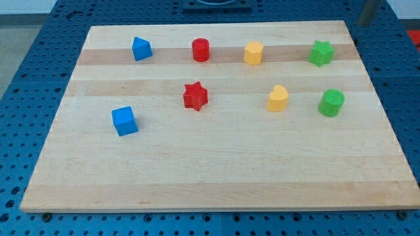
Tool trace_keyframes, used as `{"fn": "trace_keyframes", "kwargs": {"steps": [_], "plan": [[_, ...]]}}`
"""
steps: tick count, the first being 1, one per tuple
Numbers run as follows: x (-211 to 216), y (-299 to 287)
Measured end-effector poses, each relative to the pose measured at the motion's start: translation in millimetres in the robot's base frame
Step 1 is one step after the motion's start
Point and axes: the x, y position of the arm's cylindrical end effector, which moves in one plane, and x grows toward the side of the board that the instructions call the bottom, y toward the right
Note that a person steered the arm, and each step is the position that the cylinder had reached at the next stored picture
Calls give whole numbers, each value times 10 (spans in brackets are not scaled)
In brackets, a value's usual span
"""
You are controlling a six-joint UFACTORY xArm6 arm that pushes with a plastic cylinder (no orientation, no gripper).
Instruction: Move the green star closer to the green circle
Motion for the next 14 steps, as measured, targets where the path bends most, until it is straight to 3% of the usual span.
{"fn": "trace_keyframes", "kwargs": {"steps": [2, 4, 5, 6, 7, 8, 11, 12, 14], "plan": [[-36, 1], [-43, -630], [273, -1027], [273, -1027], [818, -1073], [838, -1073], [1411, -1069], [1021, -1070], [968, -1109]]}}
